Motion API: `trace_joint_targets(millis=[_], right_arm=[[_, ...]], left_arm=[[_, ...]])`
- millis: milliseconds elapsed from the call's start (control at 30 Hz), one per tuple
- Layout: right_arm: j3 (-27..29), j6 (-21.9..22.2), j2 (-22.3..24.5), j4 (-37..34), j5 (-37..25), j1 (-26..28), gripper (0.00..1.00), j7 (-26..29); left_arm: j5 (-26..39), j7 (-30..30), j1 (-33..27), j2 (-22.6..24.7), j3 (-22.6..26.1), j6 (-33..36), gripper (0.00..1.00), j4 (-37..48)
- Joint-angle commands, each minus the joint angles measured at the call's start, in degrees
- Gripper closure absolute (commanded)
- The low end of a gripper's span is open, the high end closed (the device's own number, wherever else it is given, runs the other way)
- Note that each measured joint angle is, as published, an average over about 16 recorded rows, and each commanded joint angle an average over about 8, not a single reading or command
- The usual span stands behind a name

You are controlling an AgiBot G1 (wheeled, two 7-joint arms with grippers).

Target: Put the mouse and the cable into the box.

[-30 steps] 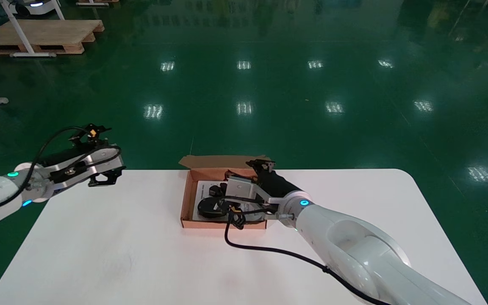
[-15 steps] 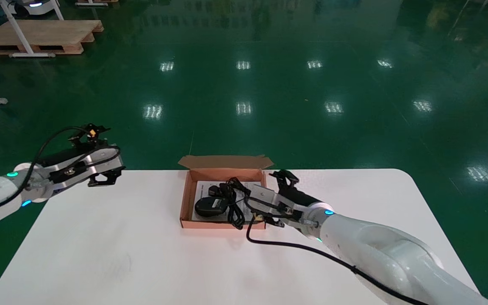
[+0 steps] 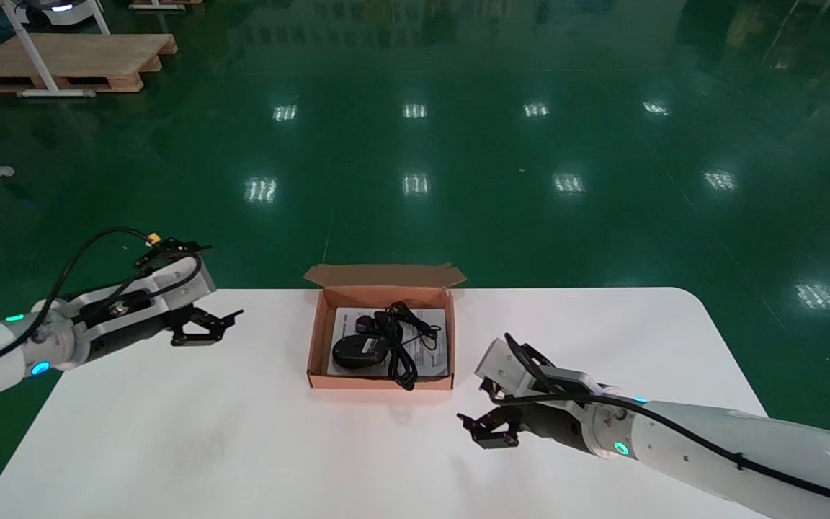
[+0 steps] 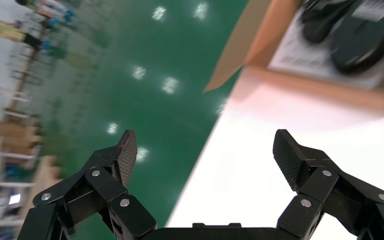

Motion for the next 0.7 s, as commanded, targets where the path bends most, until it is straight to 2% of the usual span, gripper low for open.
trace_joint_targets(millis=[33,700], right_arm=[[1.23,-2.28,1.43,0.84,3.44,-0.55,0.0,-0.72],[13.66,-25.29,15.93,9.29,38.16,-6.12,0.0,-7.94]], left_arm=[[-1.71,-0.74,0.65,-0.52,-1.02,2.13,0.0,-0.89],[-18.97,-8.23,7.25,-5.82,-11.35,23.61,0.0,-9.91]])
